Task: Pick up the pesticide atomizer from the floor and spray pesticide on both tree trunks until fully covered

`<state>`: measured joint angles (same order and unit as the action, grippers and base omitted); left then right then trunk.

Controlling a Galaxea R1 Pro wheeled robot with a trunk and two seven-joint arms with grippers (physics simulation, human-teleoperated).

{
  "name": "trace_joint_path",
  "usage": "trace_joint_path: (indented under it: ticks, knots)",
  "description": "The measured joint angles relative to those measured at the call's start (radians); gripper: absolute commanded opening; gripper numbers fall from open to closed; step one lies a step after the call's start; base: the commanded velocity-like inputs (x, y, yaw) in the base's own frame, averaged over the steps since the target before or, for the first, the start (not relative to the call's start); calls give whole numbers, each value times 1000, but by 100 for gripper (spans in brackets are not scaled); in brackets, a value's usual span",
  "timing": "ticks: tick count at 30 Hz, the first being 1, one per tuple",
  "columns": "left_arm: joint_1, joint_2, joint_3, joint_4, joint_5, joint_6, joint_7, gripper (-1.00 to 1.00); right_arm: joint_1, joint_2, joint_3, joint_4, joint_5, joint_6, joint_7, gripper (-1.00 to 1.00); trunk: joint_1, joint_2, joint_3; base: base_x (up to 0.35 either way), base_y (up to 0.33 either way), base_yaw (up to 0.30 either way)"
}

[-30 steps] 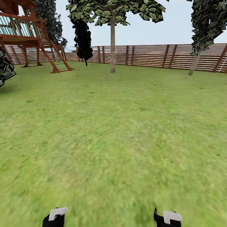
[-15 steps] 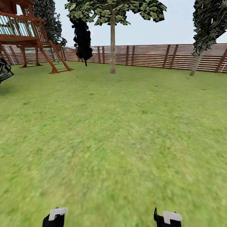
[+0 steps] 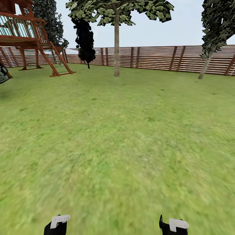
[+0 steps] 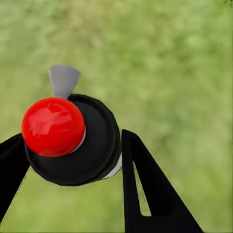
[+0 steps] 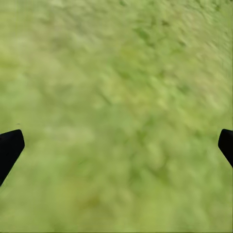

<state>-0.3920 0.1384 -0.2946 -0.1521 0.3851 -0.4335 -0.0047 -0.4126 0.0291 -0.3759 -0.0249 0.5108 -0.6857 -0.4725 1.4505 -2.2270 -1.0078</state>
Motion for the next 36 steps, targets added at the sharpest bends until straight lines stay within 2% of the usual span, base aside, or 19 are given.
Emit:
trace_joint_path:
  ticks: [36]
  knots:
    - [1, 0, 0, 0, 0, 1, 0, -100, 0, 0, 0, 0, 0, 0, 0, 100, 0, 0, 0, 340, 0, 0]
